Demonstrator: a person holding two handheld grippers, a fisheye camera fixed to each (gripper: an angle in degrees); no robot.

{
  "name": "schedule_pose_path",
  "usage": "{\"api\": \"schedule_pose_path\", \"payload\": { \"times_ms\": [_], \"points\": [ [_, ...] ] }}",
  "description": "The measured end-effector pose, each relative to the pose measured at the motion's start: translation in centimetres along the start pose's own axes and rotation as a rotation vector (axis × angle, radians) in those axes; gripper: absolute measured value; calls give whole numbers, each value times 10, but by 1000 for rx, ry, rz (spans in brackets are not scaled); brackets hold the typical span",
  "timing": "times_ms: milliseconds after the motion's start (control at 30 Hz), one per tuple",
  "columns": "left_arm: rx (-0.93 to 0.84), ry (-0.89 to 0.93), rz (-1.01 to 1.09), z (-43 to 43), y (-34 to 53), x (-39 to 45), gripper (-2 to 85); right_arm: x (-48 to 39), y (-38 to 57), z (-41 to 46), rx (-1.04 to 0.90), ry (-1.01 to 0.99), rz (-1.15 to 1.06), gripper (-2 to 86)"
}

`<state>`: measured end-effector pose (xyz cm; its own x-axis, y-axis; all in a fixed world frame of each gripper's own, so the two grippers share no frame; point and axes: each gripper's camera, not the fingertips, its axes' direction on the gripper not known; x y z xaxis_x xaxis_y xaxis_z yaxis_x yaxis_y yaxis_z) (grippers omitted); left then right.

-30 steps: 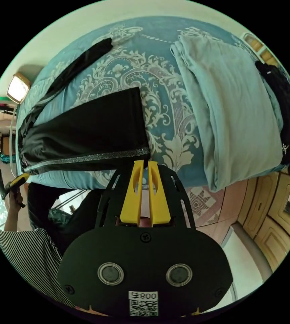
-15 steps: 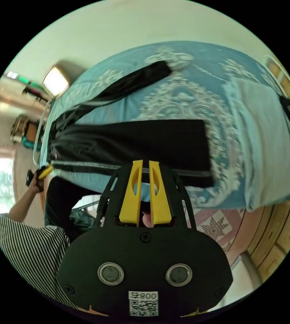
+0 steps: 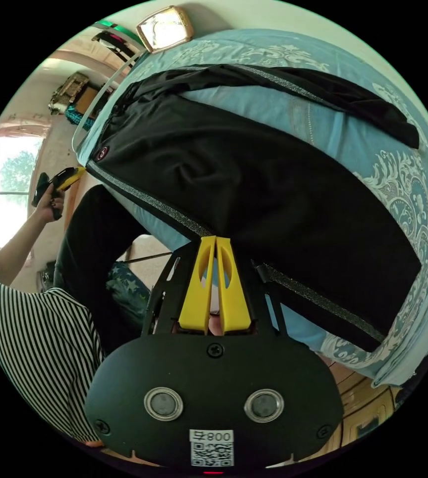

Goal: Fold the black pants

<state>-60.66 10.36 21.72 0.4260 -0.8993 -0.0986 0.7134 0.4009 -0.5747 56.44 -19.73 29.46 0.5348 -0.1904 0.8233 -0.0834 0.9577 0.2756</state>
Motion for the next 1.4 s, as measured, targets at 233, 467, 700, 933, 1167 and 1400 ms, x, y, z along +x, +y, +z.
{"api": "schedule_pose_path", "payload": {
  "times_ms": [233, 467, 700, 933, 1167, 1400],
  "points": [
    [156, -102, 199, -20, 2, 53, 21, 29, 6, -34, 57, -61, 27, 4],
    [-98, 152, 716, 73, -27, 212, 69, 141, -14, -115, 287, -3, 226, 42],
    [-219, 14, 908, 162, -48, 321, 91, 265, -50, -174, 450, -34, 497, 76],
    [-357, -128, 802, 227, -72, 369, 94, 337, -85, -201, 486, -2, 623, 74],
    [-330, -177, 782, 243, -79, 396, 59, 372, -118, -206, 497, -39, 655, 67],
    [-274, -90, 779, 230, -76, 408, 28, 378, -130, -216, 462, 2, 645, 13]
  ]
}}
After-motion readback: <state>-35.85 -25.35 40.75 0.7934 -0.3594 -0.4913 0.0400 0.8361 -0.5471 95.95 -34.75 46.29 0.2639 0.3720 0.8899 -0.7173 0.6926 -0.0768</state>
